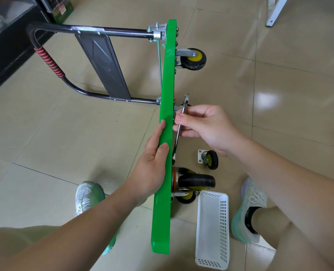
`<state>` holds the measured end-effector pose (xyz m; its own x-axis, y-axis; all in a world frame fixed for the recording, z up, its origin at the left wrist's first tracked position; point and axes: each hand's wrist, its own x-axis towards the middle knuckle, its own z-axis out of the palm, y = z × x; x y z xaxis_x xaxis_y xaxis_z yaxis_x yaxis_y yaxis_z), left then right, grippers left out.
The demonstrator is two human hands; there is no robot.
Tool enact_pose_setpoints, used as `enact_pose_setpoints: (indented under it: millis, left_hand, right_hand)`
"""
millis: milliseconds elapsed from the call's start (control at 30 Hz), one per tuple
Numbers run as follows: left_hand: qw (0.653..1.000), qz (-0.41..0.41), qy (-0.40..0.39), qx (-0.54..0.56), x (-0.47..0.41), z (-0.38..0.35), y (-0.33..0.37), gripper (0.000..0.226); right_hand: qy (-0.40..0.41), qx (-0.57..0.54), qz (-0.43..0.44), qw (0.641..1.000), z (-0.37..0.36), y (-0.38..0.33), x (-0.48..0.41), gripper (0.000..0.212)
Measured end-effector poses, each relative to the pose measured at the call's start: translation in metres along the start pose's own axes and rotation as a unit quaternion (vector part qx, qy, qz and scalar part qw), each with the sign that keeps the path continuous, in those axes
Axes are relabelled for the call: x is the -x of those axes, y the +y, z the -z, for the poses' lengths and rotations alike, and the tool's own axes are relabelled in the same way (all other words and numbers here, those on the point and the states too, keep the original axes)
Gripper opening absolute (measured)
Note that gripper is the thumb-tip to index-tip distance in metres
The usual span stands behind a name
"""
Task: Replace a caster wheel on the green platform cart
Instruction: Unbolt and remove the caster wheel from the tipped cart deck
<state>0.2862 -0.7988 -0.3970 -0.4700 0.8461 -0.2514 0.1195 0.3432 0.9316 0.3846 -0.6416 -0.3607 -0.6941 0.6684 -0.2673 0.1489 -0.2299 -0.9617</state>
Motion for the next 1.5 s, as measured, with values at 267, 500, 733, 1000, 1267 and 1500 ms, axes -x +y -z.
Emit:
enact_pose_setpoints:
  millis: [267,500,733,1000,1267,1500]
  left_hand:
    - [1.0,-0.007,0.011,0.004,0.0,-0.001,0.0,0.052]
    - [0.999,-0.001,0.013,0.041,0.0,-0.004,0.0,0.048]
    - [0.998,0.001,0.009,0.064,0.0,-0.006,-0.003,0.047]
    - [0.999,0.007,0.011,0.038,0.001,-0.005,0.001,0.05]
    - [1.0,0.004,0.015,0.022,0.003,-0.004,0.004,0.052]
    - [1.0,0.009,0.008,0.01,0.001,-0.003,0.003,0.051]
  right_hand:
    - [-0.026,0.04,0.091,0.995,-0.005,-0.001,0.03,0.016]
    - [-0.063,0.054,0.147,0.986,-0.015,0.007,0.064,0.028]
    - [-0.031,0.077,0.189,0.978,-0.017,0.015,0.074,0.032]
    - [0.037,0.047,0.196,0.979,0.0,-0.006,0.05,0.017]
    - [0.041,-0.023,0.08,0.996,0.015,-0.019,0.008,0.014]
    - [-0.015,-0.007,0.012,1.0,0.01,-0.01,-0.012,0.01]
